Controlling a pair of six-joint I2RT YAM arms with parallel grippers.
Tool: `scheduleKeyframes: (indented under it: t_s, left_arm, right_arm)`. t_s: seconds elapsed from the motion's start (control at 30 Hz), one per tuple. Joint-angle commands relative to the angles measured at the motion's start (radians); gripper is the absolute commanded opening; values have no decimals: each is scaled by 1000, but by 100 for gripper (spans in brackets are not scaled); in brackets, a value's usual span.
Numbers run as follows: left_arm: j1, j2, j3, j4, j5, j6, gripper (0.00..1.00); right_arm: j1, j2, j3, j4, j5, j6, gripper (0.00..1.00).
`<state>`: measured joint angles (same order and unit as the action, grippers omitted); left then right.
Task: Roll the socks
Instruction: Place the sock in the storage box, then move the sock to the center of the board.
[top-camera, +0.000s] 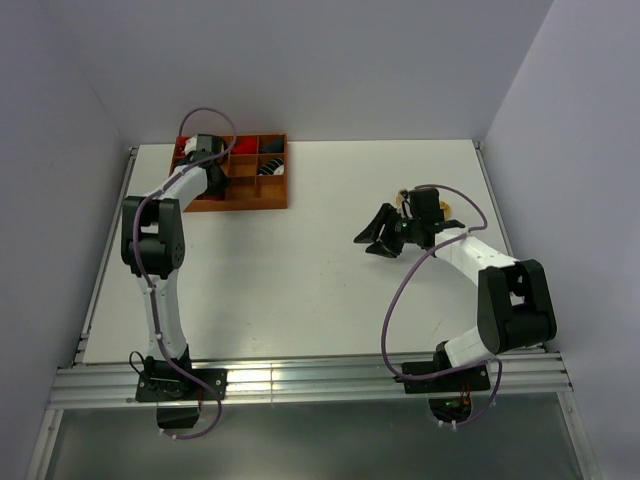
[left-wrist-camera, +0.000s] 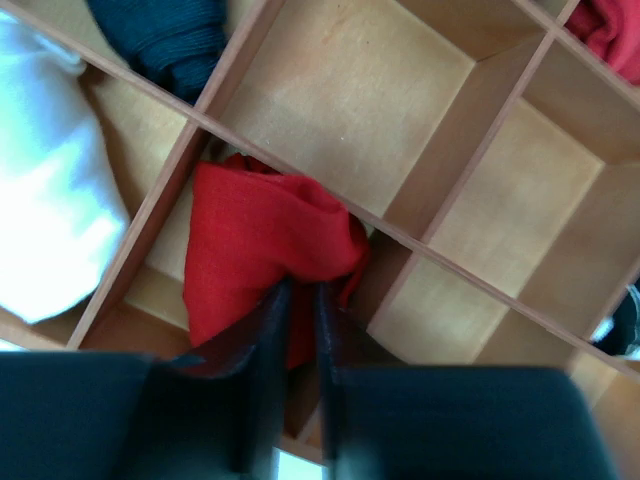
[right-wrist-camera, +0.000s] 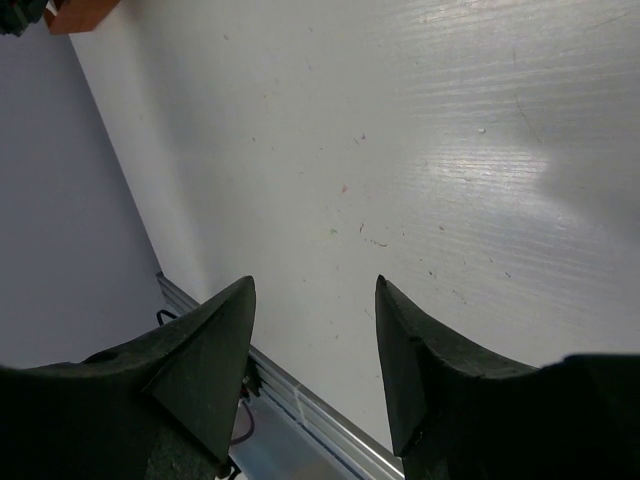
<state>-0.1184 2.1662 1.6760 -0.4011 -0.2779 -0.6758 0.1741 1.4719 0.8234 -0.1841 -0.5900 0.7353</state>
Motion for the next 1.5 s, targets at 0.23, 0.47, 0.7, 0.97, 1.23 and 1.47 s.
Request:
scheduleKeyframes:
  t_s: [0.23,0.47,0.7,0.97,1.23,1.47]
  left_arm:
    - [-13,-57,31,-58,3,39,20]
    - [-44,-274,54,-76,25,67,42]
    - [-37,-646,-158,-33,68,114,66]
    - [-20,-1031,-438,-10,186,139,74]
    - [-21,-1197,-614,-91,160,170,90]
    - [-43,-1237,-737,-32,187,209,90]
  right_arm:
    - [-10,-41,17,9,50,-25,58]
    - [-41,-55,160,-67,231,-53,58]
    - [-136,11,295,-141,481,-89,59]
    - [-294,139,425,-155,578,-188,59]
    - [-344,418,647,-228,588,-235,59]
    - [-351,591,727,-322,573,-234,56]
